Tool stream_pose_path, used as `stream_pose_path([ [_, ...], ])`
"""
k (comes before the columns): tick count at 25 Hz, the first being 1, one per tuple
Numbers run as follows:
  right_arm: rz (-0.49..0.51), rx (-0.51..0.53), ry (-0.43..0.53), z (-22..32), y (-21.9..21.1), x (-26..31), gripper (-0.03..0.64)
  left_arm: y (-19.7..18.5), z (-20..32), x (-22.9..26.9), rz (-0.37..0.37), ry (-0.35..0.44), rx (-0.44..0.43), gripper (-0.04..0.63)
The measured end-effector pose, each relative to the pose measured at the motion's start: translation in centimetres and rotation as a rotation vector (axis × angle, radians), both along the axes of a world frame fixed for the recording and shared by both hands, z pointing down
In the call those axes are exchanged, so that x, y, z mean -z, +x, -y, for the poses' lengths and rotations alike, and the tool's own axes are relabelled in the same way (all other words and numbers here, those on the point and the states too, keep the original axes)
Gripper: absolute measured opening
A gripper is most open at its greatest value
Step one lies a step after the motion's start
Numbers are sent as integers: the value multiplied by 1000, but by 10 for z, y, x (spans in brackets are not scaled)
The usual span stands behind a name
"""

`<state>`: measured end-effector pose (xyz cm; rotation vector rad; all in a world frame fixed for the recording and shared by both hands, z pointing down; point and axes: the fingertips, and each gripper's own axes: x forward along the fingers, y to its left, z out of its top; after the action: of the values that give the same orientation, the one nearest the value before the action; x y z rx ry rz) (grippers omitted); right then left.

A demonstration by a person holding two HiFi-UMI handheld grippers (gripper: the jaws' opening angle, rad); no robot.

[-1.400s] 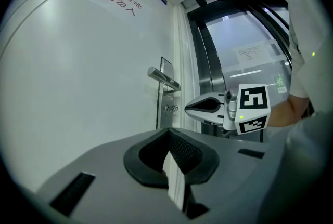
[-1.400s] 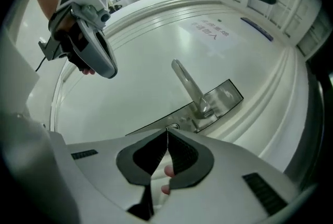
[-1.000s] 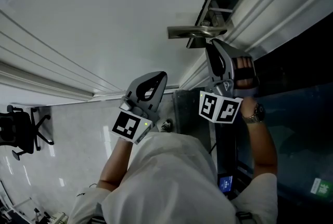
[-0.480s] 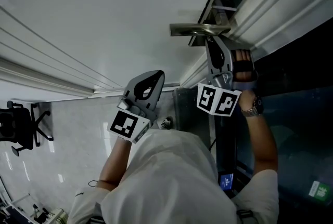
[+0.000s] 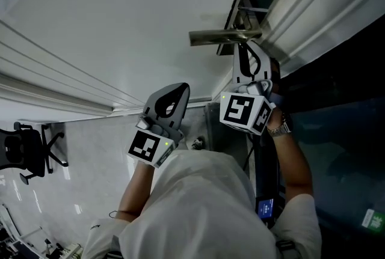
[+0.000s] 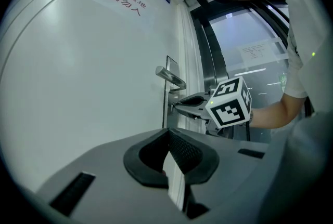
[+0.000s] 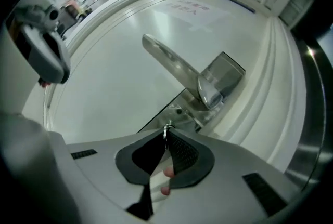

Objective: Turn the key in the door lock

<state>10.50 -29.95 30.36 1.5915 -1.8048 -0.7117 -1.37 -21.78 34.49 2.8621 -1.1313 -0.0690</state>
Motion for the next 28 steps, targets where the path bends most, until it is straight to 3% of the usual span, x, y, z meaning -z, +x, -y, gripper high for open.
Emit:
stream_pose_path([
  [8,524,-6,-104,3,5,4,21,7,0,1,10,3,-3,5],
  [16,1216,-6,-260,4,14,1,21,6,-2,0,21,-2,5,5],
  [24,1758,-49,-320,3,18,-5,15,5,-6,-1,20,-5,8,5],
  [26,1822,-51,-327,3,18,-5,17,4,-7,-2,19,-5,9,5],
  [28,1815,-35,-330,3,18,-5,17,3,-7,-2,20,-7,10,5],
])
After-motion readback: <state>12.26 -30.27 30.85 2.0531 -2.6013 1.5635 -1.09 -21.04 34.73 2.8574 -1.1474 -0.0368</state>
